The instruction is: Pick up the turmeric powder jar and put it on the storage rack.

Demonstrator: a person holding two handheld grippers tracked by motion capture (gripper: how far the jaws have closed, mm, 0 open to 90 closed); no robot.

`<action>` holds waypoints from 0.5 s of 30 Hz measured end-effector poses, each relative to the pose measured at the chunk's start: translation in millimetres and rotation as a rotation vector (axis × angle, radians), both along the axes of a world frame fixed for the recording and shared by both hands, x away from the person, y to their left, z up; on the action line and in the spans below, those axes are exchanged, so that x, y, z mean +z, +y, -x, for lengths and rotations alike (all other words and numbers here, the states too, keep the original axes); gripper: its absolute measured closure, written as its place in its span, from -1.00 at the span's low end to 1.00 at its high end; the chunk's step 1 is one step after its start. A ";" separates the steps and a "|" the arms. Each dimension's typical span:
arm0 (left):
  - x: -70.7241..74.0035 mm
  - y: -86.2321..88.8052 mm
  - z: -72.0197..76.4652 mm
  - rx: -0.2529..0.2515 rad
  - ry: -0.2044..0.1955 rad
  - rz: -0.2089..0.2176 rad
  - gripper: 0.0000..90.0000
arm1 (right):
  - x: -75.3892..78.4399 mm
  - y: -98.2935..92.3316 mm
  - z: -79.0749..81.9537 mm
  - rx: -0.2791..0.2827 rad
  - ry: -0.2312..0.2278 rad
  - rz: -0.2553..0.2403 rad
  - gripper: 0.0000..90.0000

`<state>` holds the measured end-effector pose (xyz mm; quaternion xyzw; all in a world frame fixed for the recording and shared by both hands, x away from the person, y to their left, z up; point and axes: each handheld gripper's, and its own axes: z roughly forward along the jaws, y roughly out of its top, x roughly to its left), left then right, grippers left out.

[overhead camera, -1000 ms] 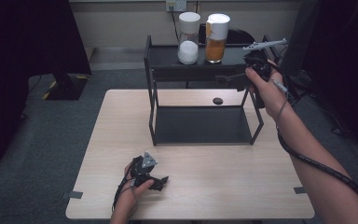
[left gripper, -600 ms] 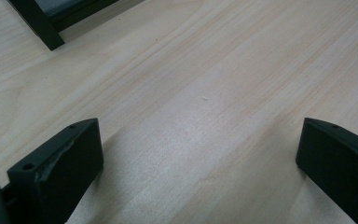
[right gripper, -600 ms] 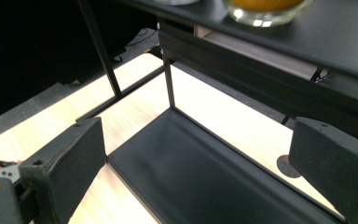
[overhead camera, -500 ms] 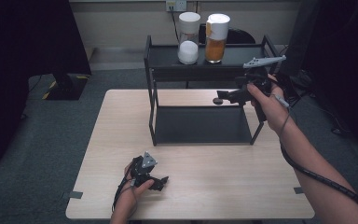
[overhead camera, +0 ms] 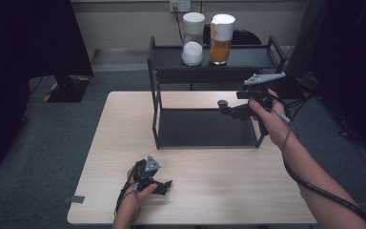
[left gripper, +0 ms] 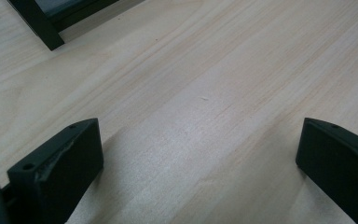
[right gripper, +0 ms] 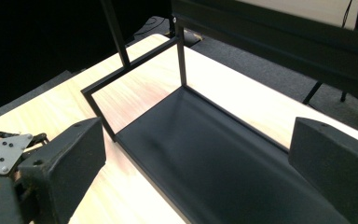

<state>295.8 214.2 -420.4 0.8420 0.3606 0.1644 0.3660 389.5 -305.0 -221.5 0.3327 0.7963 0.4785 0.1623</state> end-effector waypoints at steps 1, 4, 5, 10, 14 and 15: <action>0.0 0.0 0.0 0.000 0.000 0.000 -1.00 | -2.8 -0.5 0.5 0.002 0.002 -0.002 -0.93; 0.0 0.0 0.0 0.000 0.000 0.000 -1.00 | -11.8 -2.1 2.4 0.006 0.010 -0.005 -0.93; 0.0 0.0 0.0 0.000 0.000 0.000 -1.00 | -15.1 -2.8 2.8 0.007 0.013 -0.005 -0.93; 0.0 0.0 -0.1 0.000 0.000 0.000 -1.00 | -33.4 -6.8 4.9 0.012 0.033 -0.008 -0.93; 0.0 0.0 0.0 0.000 0.000 0.000 -1.00 | -49.4 -10.1 7.7 0.016 0.044 -0.015 -0.93; 0.0 0.0 0.0 0.000 0.000 0.000 -1.00 | -49.4 -10.1 7.7 0.016 0.044 -0.015 -0.93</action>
